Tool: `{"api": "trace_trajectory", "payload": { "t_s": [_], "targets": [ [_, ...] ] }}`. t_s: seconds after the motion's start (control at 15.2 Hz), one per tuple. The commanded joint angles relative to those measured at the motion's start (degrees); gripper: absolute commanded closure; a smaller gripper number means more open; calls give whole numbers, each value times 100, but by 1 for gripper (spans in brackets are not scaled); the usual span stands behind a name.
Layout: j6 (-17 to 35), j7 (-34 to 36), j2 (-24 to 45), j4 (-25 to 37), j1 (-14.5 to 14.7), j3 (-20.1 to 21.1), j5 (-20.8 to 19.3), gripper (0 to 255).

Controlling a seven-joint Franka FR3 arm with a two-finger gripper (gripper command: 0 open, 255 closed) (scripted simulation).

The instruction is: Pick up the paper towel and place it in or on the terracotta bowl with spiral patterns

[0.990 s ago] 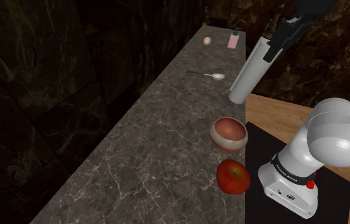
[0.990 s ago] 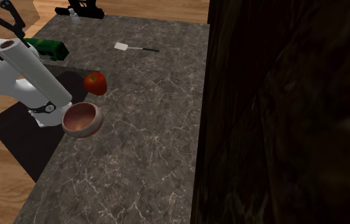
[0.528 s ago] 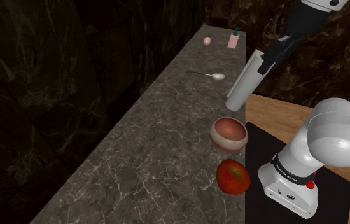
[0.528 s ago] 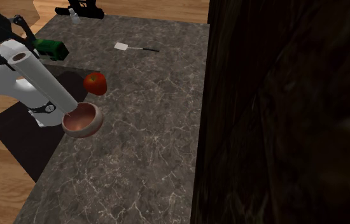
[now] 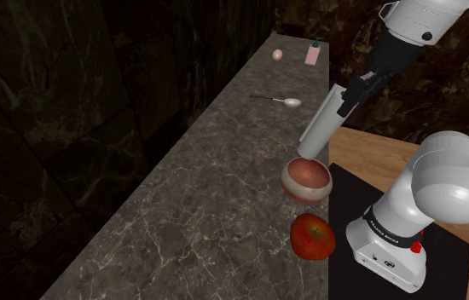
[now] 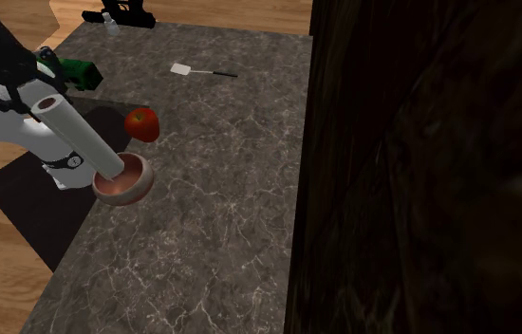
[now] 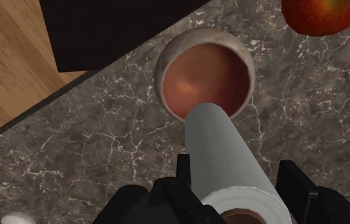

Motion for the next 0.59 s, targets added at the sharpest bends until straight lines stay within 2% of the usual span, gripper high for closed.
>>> {"api": "trace_trajectory", "payload": {
  "t_s": [0.0,0.53],
  "targets": [
    [105,4,-80,-183,8,9,10,255],
    [455,11,-315,-769,32,39,40,255]
  ]
}}
